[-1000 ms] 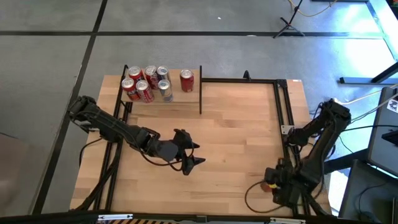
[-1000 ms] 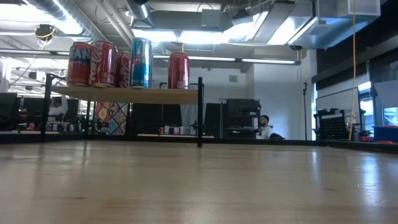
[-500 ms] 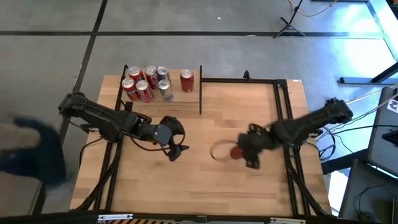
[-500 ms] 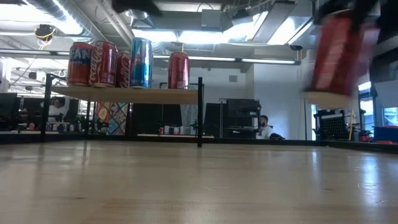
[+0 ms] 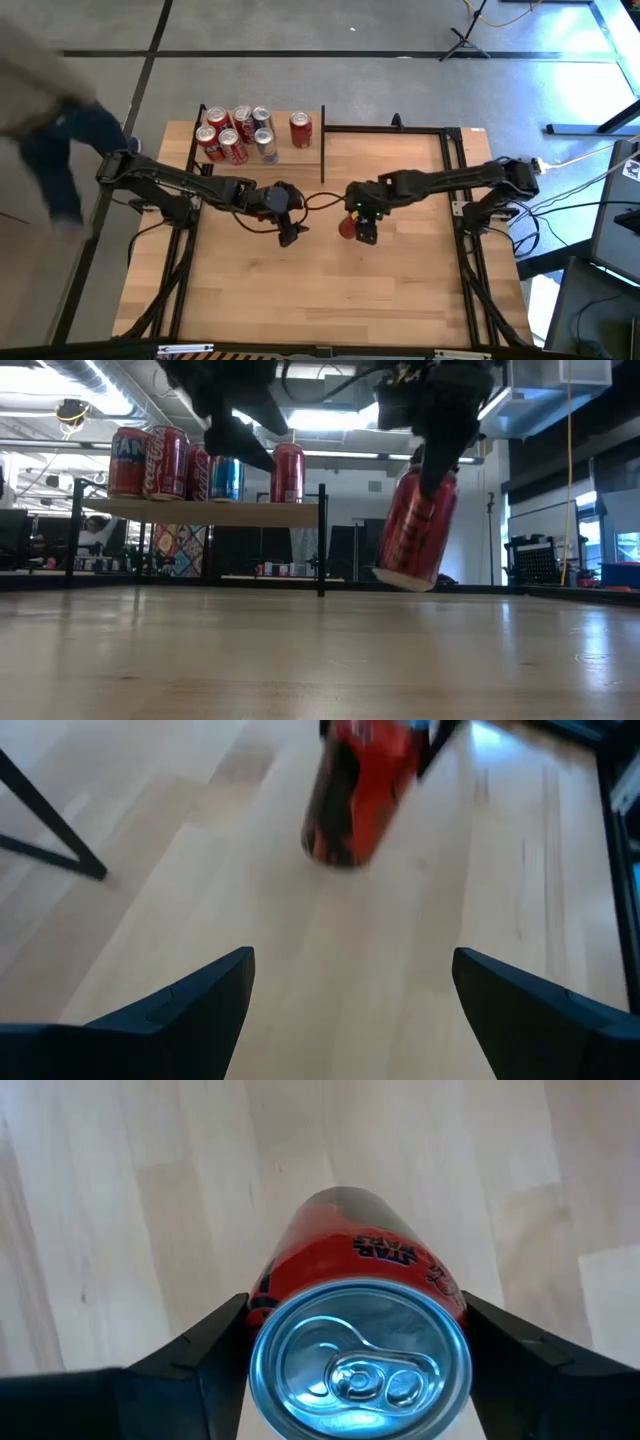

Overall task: Place canned beverage on shelf
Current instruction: Put the red-black soda can on the shelf aligned with the other red-black soda can

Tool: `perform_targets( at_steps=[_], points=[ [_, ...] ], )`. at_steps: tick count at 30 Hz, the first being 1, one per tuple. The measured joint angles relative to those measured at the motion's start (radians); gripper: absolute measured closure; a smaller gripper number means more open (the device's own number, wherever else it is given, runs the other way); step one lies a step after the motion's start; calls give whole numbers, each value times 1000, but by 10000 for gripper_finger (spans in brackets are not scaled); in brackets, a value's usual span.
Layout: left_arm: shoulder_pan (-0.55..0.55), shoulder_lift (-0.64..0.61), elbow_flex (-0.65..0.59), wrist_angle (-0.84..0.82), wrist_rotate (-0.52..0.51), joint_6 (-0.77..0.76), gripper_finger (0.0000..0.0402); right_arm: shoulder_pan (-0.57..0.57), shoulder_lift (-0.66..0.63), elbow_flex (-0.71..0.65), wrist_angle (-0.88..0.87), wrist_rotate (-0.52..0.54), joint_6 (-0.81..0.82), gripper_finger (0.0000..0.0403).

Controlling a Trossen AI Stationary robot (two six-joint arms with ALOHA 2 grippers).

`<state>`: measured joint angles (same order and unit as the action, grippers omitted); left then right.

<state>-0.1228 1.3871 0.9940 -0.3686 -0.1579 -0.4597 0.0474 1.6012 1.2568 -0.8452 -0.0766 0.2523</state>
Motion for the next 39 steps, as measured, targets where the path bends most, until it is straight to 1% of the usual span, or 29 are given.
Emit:
perform_targets(
  at_steps=[4,8,13,15,18,20,21,27,31,33,35,37,39],
  points=[
    [36,22,-42,103,0,2,65,-5,34,0,45,-21,-14,134],
    [52,77,-50,106,12,1,65,-2,59,0,49,-19,-49,134],
    [40,134,-50,136,22,-7,65,-2,78,1,80,-15,-84,133],
    [32,140,-50,153,22,-18,65,-2,83,2,85,-14,-101,106],
    [23,139,-49,166,19,-27,65,-2,84,1,91,-21,-104,36],
    [21,139,-49,170,19,-27,65,-2,84,2,101,-22,-119,19],
    [21,139,-49,178,19,-27,65,-2,84,2,107,-21,-130,24],
    [21,139,-49,203,13,-29,65,-2,69,2,129,-29,-179,81],
    [22,139,-49,201,11,-29,65,-2,16,-13,120,-30,-183,101],
    [21,139,-49,202,11,-30,65,-3,-32,-61,150,-52,-187,107],
    [22,139,-49,201,11,-30,65,-13,-92,-136,223,-95,-201,109],
    [22,139,-49,202,10,-29,65,-21,-161,-231,331,-118,-192,110],
    [22,139,-49,201,10,-29,65,-24,-230,-330,468,-102,-164,109]
  ],
)
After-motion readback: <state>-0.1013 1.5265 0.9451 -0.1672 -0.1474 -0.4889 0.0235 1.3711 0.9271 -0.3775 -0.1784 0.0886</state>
